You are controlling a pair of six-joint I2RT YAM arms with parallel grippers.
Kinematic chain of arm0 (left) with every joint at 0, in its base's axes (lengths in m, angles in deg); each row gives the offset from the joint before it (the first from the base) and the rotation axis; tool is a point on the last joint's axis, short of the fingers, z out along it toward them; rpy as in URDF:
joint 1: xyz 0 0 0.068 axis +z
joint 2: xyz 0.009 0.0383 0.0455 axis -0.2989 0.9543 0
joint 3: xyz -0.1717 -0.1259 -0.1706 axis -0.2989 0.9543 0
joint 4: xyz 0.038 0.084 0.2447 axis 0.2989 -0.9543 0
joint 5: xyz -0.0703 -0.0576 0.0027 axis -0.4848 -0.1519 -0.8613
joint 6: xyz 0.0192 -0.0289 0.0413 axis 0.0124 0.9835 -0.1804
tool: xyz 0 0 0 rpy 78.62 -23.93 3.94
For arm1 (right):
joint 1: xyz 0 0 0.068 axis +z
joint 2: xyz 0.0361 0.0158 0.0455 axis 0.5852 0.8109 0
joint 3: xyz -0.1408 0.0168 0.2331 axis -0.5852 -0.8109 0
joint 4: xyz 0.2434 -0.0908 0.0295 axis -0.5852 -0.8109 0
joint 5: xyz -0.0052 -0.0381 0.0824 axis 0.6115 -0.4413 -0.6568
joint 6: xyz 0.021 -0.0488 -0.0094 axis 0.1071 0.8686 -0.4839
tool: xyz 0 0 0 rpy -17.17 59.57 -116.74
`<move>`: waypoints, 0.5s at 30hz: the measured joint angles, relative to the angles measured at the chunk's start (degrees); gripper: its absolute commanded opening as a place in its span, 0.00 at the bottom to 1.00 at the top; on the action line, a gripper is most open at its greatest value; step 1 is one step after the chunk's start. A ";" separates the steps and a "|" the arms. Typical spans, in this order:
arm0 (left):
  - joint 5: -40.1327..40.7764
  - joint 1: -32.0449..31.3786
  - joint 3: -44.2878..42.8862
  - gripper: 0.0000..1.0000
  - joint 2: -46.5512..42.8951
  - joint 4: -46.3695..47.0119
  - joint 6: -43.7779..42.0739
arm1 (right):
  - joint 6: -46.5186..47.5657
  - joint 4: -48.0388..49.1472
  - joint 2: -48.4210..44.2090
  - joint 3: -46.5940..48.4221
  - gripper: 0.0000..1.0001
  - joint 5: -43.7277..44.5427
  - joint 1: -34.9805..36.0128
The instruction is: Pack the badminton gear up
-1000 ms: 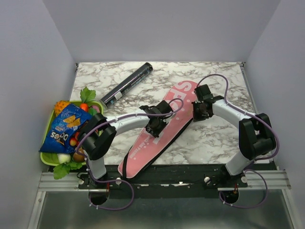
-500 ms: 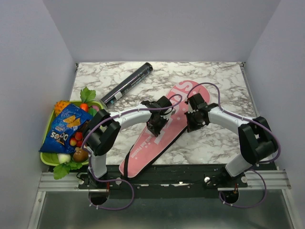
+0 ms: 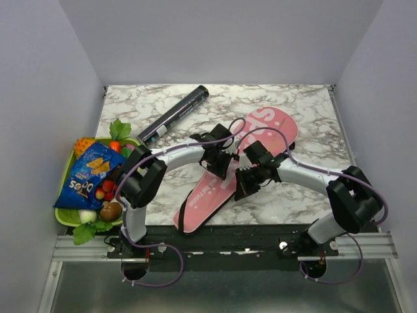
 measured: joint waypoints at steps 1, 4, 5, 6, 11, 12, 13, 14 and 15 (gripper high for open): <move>-0.46 0.17 0.00 0.11 0.17 0.98 0.26 | -1.25 0.96 0.11 -0.68 0.01 -0.96 0.26; -2.51 1.03 -0.35 0.11 1.01 4.11 1.20 | -4.79 4.37 0.59 -2.84 0.01 -3.76 0.70; -3.26 1.44 -0.90 0.11 1.62 5.09 1.57 | -6.16 5.79 0.92 -3.54 0.01 -4.76 0.94; -3.93 1.84 -1.62 0.11 2.32 6.08 1.95 | -7.56 7.19 1.42 -4.15 0.01 -5.79 1.20; -4.74 3.87 -5.95 0.11 6.21 12.44 3.45 | -15.06 14.53 4.50 -6.75 0.01 -9.31 3.28; -4.81 4.22 -6.75 0.11 6.84 13.42 3.74 | -16.35 15.69 4.87 -7.39 0.01 -9.60 3.50; -5.07 4.74 -7.72 0.11 7.69 14.82 4.26 | -17.57 16.50 5.11 -7.93 0.01 -9.66 3.65; -5.29 5.01 -8.15 0.12 8.00 15.82 4.59 | -18.82 17.22 5.25 -8.46 0.01 -9.57 3.69; -5.90 5.49 -8.57 0.12 8.22 17.18 5.46 | -20.04 17.79 5.27 -8.92 0.01 -9.40 3.67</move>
